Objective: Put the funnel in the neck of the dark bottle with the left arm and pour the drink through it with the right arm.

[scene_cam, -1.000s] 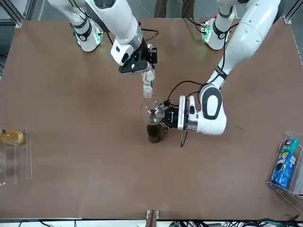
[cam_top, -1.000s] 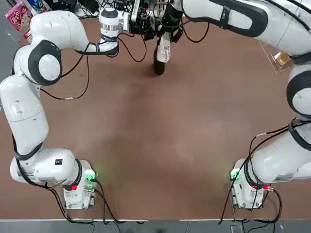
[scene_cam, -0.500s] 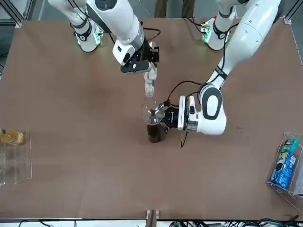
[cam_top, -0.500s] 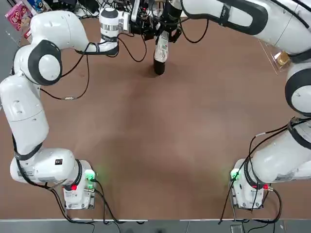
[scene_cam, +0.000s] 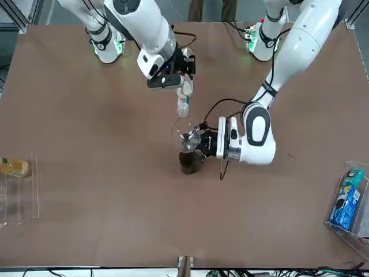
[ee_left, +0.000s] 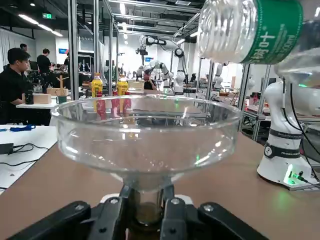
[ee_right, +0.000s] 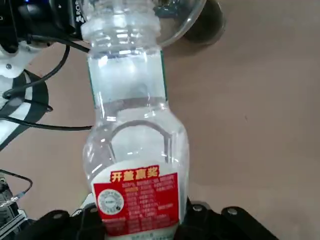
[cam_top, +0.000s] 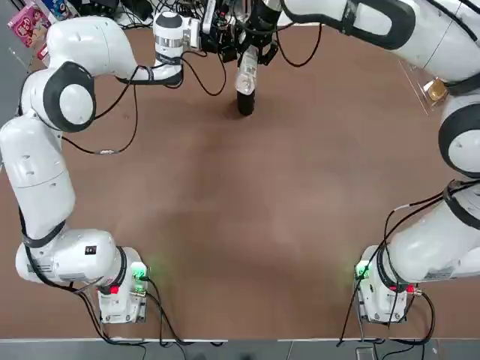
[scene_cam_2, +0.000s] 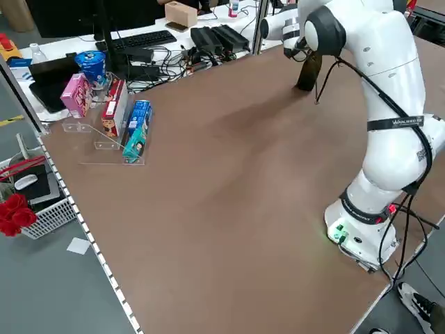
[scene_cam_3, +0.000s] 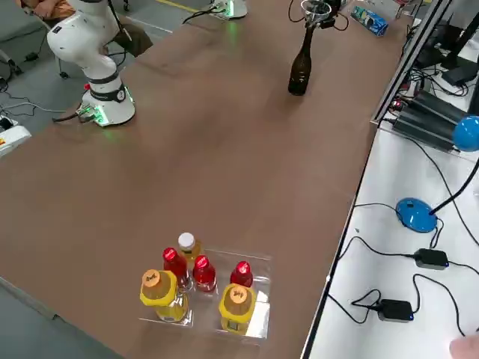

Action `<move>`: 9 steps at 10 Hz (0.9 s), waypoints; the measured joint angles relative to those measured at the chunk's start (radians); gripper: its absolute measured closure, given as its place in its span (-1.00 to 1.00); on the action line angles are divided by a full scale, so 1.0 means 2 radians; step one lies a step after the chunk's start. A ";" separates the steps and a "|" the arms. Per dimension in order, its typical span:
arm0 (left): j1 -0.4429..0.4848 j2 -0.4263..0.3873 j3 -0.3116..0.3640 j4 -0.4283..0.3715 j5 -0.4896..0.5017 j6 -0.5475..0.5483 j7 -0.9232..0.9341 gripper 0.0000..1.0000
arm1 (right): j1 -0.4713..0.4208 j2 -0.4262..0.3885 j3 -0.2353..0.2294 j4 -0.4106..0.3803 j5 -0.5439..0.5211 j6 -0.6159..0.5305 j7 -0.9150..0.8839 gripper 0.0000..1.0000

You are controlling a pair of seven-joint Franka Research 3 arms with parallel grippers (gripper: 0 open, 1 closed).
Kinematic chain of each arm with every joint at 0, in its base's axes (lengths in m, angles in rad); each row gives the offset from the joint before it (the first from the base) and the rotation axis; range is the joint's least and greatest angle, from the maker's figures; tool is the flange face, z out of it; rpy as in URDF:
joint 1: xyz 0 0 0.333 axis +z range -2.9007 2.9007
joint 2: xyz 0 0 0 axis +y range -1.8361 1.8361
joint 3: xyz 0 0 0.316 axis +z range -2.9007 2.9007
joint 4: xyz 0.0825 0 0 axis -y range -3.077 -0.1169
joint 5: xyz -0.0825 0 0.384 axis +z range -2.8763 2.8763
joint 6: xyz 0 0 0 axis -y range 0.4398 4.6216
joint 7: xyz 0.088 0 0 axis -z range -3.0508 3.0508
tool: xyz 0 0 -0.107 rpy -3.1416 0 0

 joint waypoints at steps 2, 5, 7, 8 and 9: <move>0.000 0.000 0.000 0.000 0.000 0.000 0.000 0.50 | 0.000 0.006 0.000 0.007 0.005 0.000 0.003 0.09; 0.000 0.000 0.000 0.000 0.000 0.000 0.000 0.50 | 0.000 0.022 0.000 0.018 0.006 0.001 0.012 0.09; 0.001 0.000 0.000 0.000 0.000 0.000 0.000 0.50 | 0.000 0.034 0.000 0.024 0.007 0.001 0.019 0.09; 0.001 0.000 0.000 0.000 0.000 0.000 0.000 0.50 | 0.000 0.039 0.001 0.028 0.007 0.001 0.021 0.09; 0.001 0.000 0.000 0.000 0.000 0.000 0.000 0.50 | 0.000 0.041 0.003 0.030 0.007 0.001 0.022 0.09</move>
